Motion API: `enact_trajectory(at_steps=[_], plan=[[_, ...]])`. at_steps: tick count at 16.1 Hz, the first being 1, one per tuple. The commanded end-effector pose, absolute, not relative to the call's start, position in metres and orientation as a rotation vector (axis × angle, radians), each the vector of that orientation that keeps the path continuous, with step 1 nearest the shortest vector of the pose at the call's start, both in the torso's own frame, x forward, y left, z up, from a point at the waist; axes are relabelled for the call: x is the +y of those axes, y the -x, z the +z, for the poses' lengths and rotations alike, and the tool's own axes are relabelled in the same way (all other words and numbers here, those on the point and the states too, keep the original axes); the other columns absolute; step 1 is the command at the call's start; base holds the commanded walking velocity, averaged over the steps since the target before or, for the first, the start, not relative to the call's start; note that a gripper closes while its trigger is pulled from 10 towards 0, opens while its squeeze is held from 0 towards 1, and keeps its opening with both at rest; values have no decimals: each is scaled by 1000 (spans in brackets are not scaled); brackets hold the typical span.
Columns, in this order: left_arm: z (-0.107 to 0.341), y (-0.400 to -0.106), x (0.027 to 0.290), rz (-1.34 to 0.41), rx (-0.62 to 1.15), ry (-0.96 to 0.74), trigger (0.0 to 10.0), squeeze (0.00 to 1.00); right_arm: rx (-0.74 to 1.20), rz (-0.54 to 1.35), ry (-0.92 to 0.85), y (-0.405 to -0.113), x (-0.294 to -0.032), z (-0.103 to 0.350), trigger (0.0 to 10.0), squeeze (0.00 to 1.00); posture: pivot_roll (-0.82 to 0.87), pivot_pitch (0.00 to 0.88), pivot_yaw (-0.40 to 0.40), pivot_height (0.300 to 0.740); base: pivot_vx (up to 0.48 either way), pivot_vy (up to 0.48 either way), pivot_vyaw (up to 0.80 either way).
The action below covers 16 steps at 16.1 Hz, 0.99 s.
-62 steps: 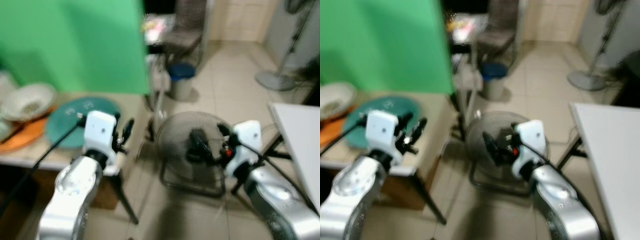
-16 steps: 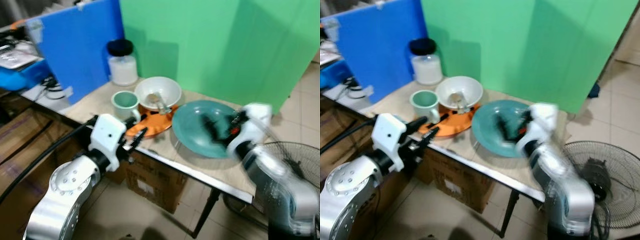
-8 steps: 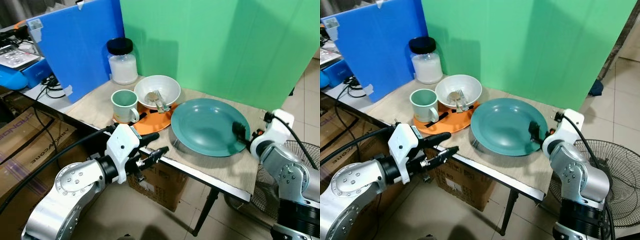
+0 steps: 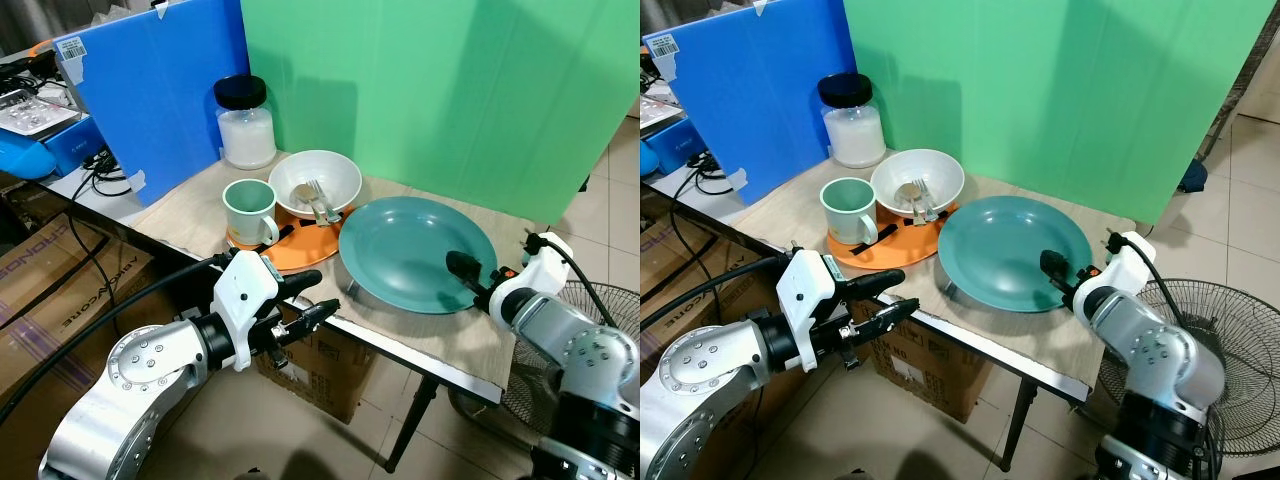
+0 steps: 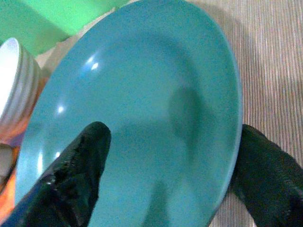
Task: Setting the table
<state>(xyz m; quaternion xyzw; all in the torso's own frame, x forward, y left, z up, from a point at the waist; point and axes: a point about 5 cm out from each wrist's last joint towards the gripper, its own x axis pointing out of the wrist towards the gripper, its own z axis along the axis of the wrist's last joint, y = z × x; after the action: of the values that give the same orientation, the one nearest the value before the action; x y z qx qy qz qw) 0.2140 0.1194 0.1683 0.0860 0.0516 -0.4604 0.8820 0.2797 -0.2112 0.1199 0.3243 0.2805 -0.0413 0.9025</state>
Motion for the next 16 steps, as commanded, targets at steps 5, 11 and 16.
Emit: enact_trajectory(at_steps=[5,11,16], plan=[[166,-215,119,-960,121,-188,10000,0,674,-49,-836,-276,-207,102,0,0,131,0,27,740,0,0,0],[166,-215,120,-950,118,-199,10000,0,646,-23,-970,-275,-208,99,0,0,134,0,25,740,0,0,0],[167,-216,121,-950,117,-214,10000,0,629,-14,-918,-273,-213,105,0,0,131,0,29,740,0,0,0]])
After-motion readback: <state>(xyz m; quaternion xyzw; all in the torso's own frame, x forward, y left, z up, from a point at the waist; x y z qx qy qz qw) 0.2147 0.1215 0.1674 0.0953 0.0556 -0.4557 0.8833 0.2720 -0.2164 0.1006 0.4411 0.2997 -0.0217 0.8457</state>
